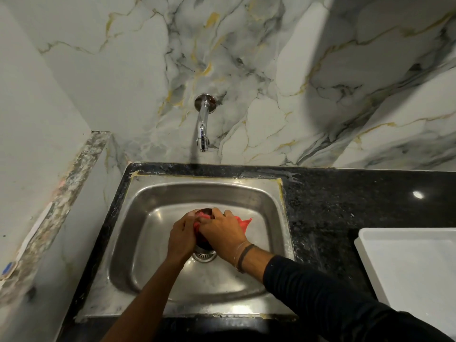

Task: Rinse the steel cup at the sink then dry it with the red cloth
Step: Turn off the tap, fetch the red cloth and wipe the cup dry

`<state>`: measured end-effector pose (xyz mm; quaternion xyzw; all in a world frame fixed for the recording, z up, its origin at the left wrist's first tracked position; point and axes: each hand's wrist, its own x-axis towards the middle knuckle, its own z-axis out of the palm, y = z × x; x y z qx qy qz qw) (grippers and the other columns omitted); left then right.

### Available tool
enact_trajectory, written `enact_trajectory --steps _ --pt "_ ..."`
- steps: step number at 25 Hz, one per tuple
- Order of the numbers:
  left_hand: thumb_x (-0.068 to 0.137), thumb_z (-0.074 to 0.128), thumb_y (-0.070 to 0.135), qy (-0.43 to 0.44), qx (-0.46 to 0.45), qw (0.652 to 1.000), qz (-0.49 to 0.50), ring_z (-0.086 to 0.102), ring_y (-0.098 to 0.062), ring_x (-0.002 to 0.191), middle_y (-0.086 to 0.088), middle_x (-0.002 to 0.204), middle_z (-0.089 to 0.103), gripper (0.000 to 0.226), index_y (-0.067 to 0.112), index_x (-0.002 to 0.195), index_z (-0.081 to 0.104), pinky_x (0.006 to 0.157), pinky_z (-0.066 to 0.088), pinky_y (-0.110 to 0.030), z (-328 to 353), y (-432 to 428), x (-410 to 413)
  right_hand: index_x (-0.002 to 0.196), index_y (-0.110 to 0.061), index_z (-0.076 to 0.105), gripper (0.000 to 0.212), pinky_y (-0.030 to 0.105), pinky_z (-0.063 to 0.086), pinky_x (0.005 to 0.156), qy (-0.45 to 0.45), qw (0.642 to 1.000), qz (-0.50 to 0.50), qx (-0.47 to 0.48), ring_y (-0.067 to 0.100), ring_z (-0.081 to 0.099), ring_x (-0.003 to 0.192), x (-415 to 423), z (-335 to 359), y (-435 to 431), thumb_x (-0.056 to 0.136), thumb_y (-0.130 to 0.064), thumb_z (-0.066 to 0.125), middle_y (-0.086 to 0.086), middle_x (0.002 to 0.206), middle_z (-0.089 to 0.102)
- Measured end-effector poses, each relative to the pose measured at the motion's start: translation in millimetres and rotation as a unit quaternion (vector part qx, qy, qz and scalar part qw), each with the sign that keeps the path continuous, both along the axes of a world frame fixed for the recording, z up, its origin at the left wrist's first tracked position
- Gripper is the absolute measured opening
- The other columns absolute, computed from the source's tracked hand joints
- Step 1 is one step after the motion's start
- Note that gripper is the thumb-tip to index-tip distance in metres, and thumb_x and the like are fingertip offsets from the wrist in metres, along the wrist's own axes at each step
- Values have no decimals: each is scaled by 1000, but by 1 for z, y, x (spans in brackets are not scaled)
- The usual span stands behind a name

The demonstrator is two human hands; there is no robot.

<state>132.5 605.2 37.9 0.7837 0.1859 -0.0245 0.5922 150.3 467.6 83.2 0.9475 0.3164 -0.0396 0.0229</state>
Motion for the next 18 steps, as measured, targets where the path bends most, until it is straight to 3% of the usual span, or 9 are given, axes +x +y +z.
enact_trajectory --steps 3,5,8,9,10,12,14,16,18 --pt "104 26 58 -65 138 988 16 77 -31 112 -11 122 82 64 26 136 71 104 59 -50 7 1 4 130 -13 63 37 49 56 92 45 994 -96 20 36 62 111 2 -8 14 96 -24 75 13 121 70" --pt "103 23 59 -110 237 965 -11 78 -32 111 -9 124 83 67 28 144 67 98 60 -46 10 4 5 128 -14 63 33 49 59 96 203 956 -189 93 34 65 106 16 -5 14 96 -16 70 12 115 70" --pt "105 25 59 -168 311 934 -45 79 -30 114 -3 132 80 65 30 147 65 91 63 -46 11 15 3 124 -14 71 29 52 59 105 512 782 -279 220 38 72 112 41 11 -3 95 -7 70 18 124 74" --pt "107 26 59 -194 333 920 -64 81 -31 108 -4 130 81 64 28 146 66 84 65 -47 13 20 3 120 -14 74 28 55 58 107 564 729 -289 260 42 73 118 43 13 -11 94 -4 72 22 128 75" --pt "108 28 58 -215 357 905 -88 82 -32 97 -5 123 82 63 26 146 67 72 66 -47 16 25 4 115 -14 77 26 57 58 107 586 701 -289 285 44 73 118 41 14 -18 91 -2 74 24 128 76" --pt "109 35 50 -245 421 866 -110 81 -32 76 -6 107 83 56 22 142 70 52 62 -42 21 35 8 102 -15 80 23 60 61 99 554 714 -307 299 44 78 100 29 9 -26 83 -4 75 23 113 81" --pt "111 31 50 -259 470 838 -100 78 -33 66 -7 97 81 59 19 139 72 44 57 -39 26 46 13 89 -14 77 19 60 66 83 447 738 -347 367 37 74 74 14 -2 -28 76 -6 66 17 91 81" --pt "111 27 51 -271 488 825 -82 77 -33 63 -9 96 81 63 17 138 74 43 55 -38 30 51 16 86 -16 74 14 52 65 72 291 780 -350 428 26 71 73 2 -6 -21 84 -9 61 3 83 78" --pt "109 38 45 -280 491 820 -91 78 -33 66 -8 99 82 53 18 138 74 44 56 -37 34 44 15 88 -20 71 19 41 55 65 146 843 -309 415 19 65 80 -6 -7 -6 96 -9 58 -5 81 72"
